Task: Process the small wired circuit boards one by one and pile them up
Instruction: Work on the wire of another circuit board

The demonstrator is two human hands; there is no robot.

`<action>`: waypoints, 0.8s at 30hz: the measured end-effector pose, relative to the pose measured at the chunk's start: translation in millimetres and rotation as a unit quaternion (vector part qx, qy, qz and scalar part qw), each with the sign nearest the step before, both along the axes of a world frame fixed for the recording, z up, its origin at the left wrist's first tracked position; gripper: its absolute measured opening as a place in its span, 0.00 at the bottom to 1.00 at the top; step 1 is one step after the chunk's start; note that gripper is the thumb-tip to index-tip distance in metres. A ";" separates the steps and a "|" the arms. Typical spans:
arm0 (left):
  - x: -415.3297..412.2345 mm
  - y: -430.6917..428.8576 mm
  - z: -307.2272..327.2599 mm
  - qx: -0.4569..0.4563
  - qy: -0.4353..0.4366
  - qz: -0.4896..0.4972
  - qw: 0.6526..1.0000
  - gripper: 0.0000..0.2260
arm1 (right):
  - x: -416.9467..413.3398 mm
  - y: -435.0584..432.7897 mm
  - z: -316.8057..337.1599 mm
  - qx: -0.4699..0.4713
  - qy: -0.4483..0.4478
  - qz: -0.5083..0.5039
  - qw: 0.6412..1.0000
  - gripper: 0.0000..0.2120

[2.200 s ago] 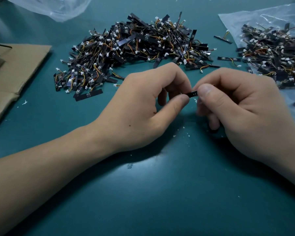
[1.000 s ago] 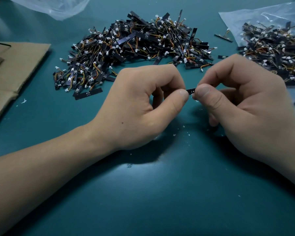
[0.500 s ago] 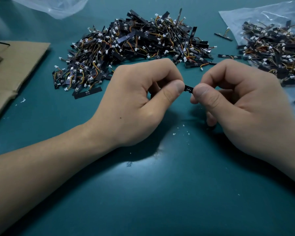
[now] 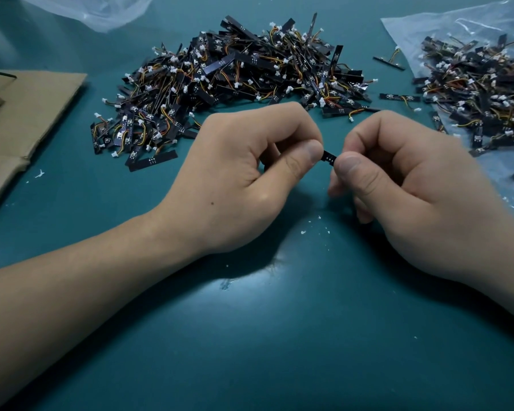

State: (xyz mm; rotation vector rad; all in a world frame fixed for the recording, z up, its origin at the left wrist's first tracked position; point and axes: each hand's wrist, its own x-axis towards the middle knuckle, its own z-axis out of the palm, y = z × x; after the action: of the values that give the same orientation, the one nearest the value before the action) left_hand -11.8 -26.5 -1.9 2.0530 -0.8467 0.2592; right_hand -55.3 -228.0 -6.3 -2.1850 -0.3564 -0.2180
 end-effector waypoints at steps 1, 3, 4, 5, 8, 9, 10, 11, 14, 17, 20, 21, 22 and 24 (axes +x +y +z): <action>-0.3 0.0 0.0 -0.001 -0.003 0.000 1.000 0.07 | -0.3 0.2 0.4 -0.002 -0.001 0.001 1.000 0.07; -1.1 -0.2 0.2 -0.003 -0.009 0.000 1.000 0.07 | -1.3 1.1 1.7 0.012 -0.001 0.005 1.000 0.07; -1.4 -0.4 0.3 -0.005 -0.010 0.001 1.000 0.07 | -1.7 1.4 2.2 0.024 0.003 0.009 1.000 0.08; -1.5 -0.5 0.4 -0.008 -0.011 0.002 1.000 0.07 | -1.9 1.7 2.9 0.029 0.008 0.013 0.999 0.08; -0.9 -0.5 0.4 -0.008 -0.010 0.006 1.000 0.07 | 0.1 2.0 2.8 0.036 0.010 0.015 0.999 0.09; -0.5 -0.4 0.3 -0.003 -0.008 0.007 1.000 0.07 | 1.0 1.9 2.6 0.056 0.014 0.010 0.998 0.08; -0.1 -0.4 0.2 0.004 -0.004 0.007 1.000 0.08 | 1.6 1.4 2.3 0.075 0.016 0.006 0.997 0.07; 0.2 -0.3 0.1 0.010 -0.001 0.007 1.000 0.08 | 2.1 0.9 2.2 0.088 0.017 0.003 0.996 0.06; 0.4 -0.2 -0.9 0.015 0.003 0.010 1.000 0.07 | 3.6 -1.3 0.2 0.092 0.021 0.003 0.996 0.08; 0.7 -0.1 -0.9 -0.004 0.014 0.019 1.000 0.07 | 3.6 -2.2 -2.0 0.068 0.015 0.007 0.998 0.08; 2.7 0.7 -1.2 -0.019 0.045 0.019 0.999 0.07 | 2.4 -3.0 -4.2 0.047 0.003 0.025 0.999 0.02; 3.3 1.0 -1.3 -0.020 0.053 0.015 0.998 0.07 | 2.0 -3.4 -4.1 0.049 0.001 0.032 0.998 0.02; 3.8 1.2 -1.4 -0.021 0.060 0.011 0.998 0.07 | 1.5 -3.8 -4.0 0.058 0.005 0.040 0.998 0.04; 5.1 1.6 -1.6 -0.028 0.072 0.009 0.997 0.08 | 0.3 -4.5 -4.2 0.079 0.020 0.059 0.995 0.11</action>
State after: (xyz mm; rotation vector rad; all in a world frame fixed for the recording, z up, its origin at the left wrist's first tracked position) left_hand -6.7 -24.9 -3.5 2.0021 -0.7254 0.1416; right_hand -54.9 -232.5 -10.5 -2.0030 -0.4297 -0.1313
